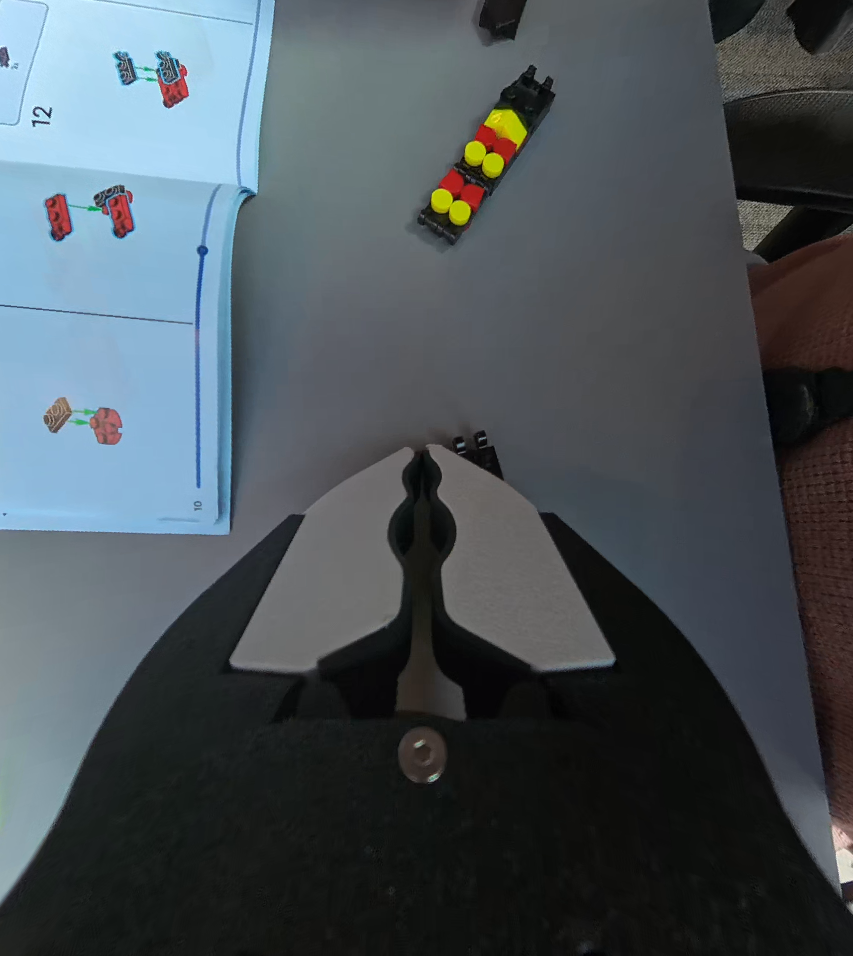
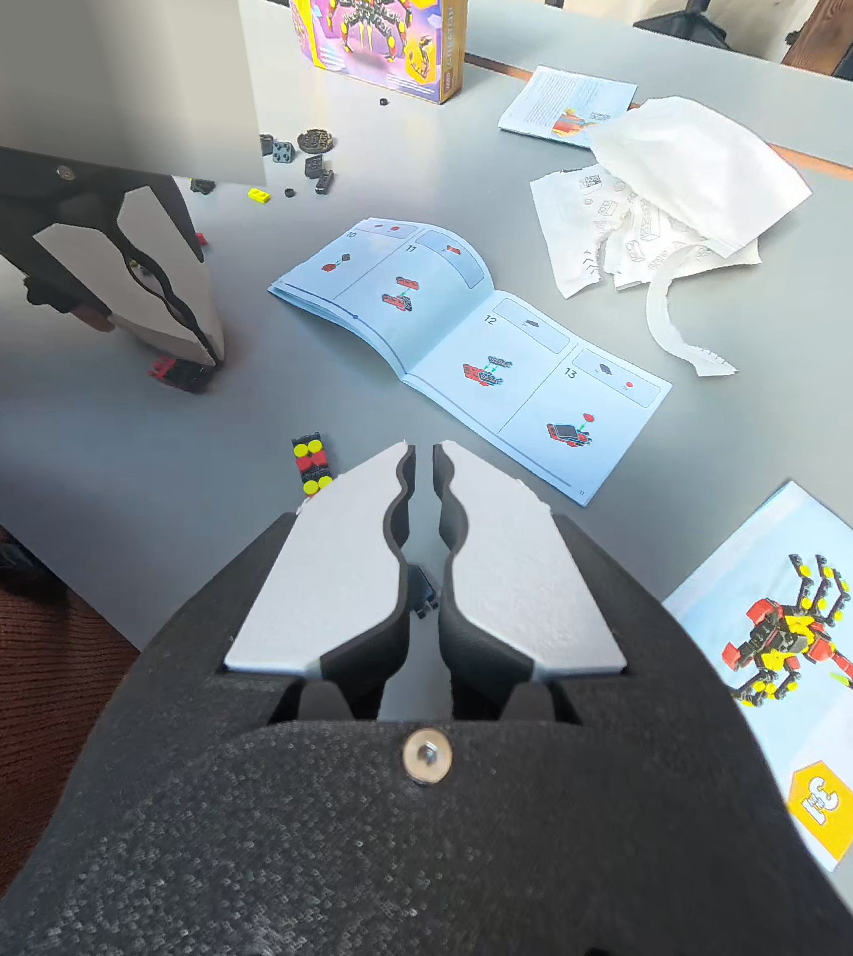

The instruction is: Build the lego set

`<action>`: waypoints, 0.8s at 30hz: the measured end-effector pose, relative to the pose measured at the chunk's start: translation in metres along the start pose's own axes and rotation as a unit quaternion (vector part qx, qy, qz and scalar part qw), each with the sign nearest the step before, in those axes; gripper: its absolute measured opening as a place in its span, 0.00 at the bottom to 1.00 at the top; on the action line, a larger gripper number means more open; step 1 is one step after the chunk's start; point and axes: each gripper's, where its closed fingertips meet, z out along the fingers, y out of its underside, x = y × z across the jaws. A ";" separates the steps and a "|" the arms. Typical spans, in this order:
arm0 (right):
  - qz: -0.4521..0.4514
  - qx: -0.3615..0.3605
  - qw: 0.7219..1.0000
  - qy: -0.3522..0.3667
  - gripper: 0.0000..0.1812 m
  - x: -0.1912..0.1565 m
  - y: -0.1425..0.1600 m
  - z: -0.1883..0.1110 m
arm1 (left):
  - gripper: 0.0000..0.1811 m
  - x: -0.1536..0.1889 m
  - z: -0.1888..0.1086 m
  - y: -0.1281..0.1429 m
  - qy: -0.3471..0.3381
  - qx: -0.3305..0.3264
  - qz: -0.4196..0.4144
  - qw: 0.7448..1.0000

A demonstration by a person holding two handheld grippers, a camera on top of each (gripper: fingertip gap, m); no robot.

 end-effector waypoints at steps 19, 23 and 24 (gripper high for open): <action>-0.043 0.312 0.948 -0.039 0.16 -0.011 -0.093 0.001 | 0.17 -0.040 -0.149 -0.061 -0.366 0.353 0.038 0.861; -0.074 0.283 0.954 -0.066 0.12 -0.037 -0.095 0.011 | 0.15 -0.013 -0.178 -0.004 -0.426 0.325 0.023 0.844; -0.092 0.264 0.956 -0.084 0.07 -0.047 -0.092 0.016 | 0.13 -0.005 -0.181 0.012 -0.438 0.304 0.022 0.845</action>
